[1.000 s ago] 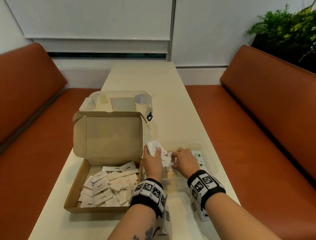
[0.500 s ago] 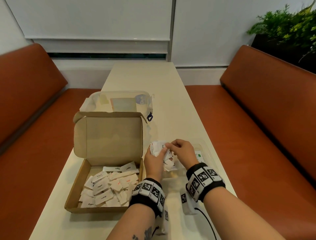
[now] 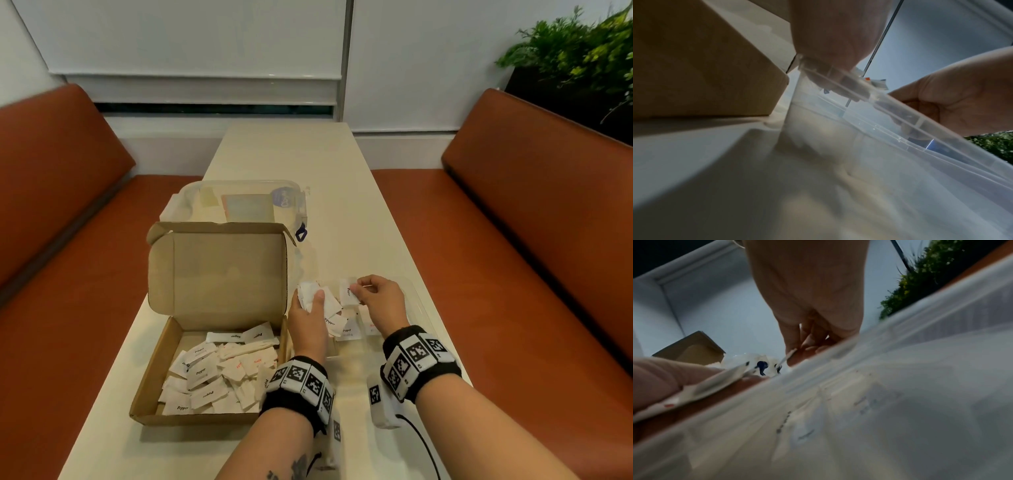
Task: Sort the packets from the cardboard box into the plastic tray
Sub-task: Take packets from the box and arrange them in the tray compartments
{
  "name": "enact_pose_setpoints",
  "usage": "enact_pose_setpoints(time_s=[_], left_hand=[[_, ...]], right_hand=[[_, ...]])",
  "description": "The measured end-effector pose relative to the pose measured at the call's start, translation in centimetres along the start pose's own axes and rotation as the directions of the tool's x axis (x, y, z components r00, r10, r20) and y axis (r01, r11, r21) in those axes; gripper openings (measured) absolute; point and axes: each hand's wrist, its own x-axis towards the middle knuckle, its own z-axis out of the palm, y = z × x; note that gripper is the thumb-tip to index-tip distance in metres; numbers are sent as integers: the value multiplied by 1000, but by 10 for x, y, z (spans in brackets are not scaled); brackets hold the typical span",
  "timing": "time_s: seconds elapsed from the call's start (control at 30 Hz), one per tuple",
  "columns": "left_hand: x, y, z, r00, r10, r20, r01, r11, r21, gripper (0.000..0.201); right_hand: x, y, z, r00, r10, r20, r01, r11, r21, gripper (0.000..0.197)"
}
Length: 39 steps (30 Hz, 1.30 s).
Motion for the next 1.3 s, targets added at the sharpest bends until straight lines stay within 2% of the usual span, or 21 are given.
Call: enact_pose_setpoints(time_s=[0.07,0.17,0.23,0.33,0.5,0.67,0.73,0.9,1.1,1.23,1.3], left_hand=[[0,0,1,999,-3,-34,2,1000,-30,29],[0,0,2,997,-12,-71,7,998,-64,29],[2,0,2,996,-18,-86,11,996,-86,28],[2,0,2,995,-39,-88,31,996,-85,29],[1,1,3,995,-57,-82,50,995,-83,33],[3,-1,3,995,-37,-92,30,996,-78,30],[3,-1,3,995,-32,-92,26,997,-74,29],[3,-1,4,995,-43,-88,38,998,-52,32],[4,-3,4,995,-48,-86,44,998,-48,31],[4,-4,3,996,-48,-76,46,999,-22,44],[4,-5,4,997,-40,-70,41,999,16,42]], right_hand=[[0,2,-3,999,-34,41,39,993,-109,8],[-3,5,-3,976,-39,216,106,947,-304,10],[-6,7,-2,941,-26,337,178,887,-427,11],[-7,11,0,894,-27,448,303,772,-559,13],[-7,17,0,843,-81,531,465,606,-645,17],[-7,16,3,817,-137,560,546,496,-675,21],[-8,16,3,824,-156,545,544,489,-682,19],[-13,19,-5,861,-178,477,479,600,-641,13],[-17,15,-8,821,-129,556,529,537,-657,21],[-17,13,-6,828,-124,547,520,538,-664,20],[-17,13,-5,837,-117,534,504,544,-671,20]])
